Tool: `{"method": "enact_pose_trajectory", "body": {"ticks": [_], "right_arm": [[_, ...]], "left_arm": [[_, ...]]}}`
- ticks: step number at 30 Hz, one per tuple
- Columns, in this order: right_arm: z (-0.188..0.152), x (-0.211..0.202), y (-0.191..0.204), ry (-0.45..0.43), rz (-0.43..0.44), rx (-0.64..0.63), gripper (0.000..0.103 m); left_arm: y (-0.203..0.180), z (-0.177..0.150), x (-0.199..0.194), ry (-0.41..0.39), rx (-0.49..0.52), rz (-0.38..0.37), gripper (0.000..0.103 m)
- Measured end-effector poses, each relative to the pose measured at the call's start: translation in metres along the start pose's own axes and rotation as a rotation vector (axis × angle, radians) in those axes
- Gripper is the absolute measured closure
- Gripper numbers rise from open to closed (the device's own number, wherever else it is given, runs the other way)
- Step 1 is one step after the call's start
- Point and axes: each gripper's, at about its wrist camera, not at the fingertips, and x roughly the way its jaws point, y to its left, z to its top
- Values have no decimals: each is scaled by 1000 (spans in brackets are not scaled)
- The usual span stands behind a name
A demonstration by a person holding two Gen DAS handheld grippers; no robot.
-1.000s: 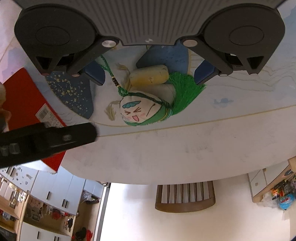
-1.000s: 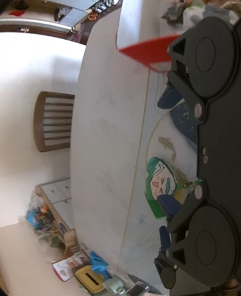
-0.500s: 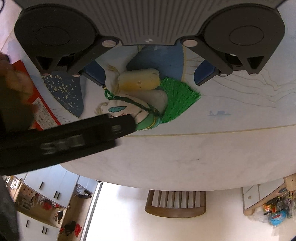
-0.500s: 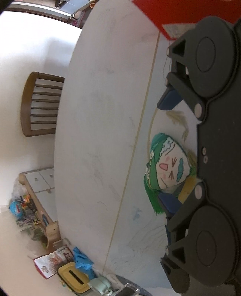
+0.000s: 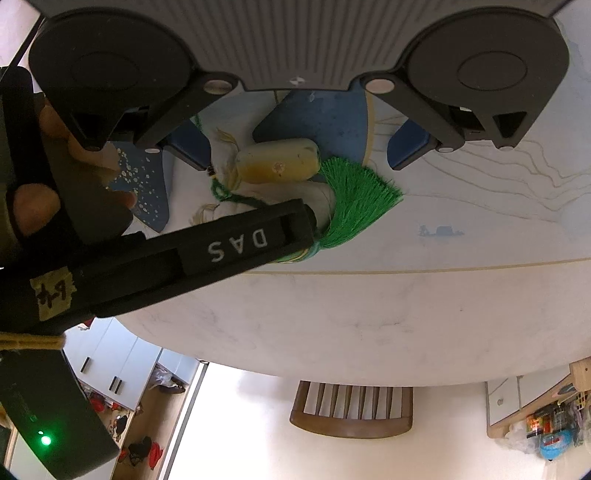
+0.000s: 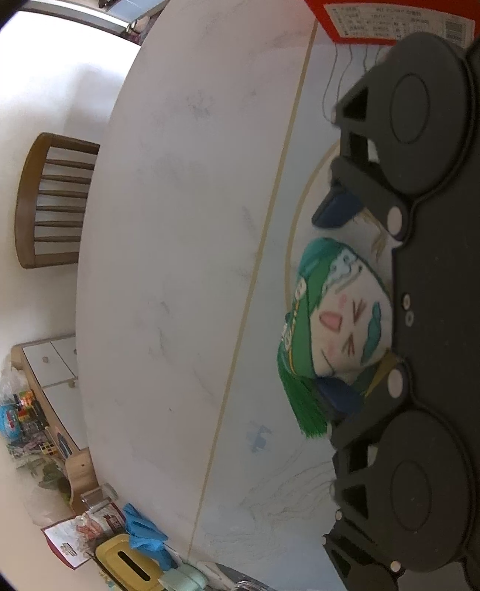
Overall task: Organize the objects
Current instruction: 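Move left tool to the yellow cylinder while right tool moves to the face pouch, then close right tool on the green-haired face pouch while left tool grasps the yellow cylinder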
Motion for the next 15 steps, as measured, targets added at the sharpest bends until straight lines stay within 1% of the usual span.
{"method": "enact_pose_trajectory", "body": {"ticks": [3, 5, 7, 11, 13, 15], "right_arm": [[0, -2, -1, -9, 5, 0, 28], [1, -5, -3, -20, -7, -8, 30], [2, -8, -7, -34, -30, -15, 31], [4, -14, -23, -48, -69, 6, 31], [3, -17, -32, -47, -79, 27, 31], [0, -20, -38, -47, -86, 39, 31]], "left_arm": [[-2, 1, -1, -5, 4, -1, 1], [-3, 2, -1, -8, 5, -5, 1], [-4, 4, -2, -9, 8, -8, 4], [-5, 5, 0, -3, 16, -11, 4], [-6, 6, 2, 0, 19, -10, 8], [-8, 6, 4, 1, 31, -4, 9]]}}
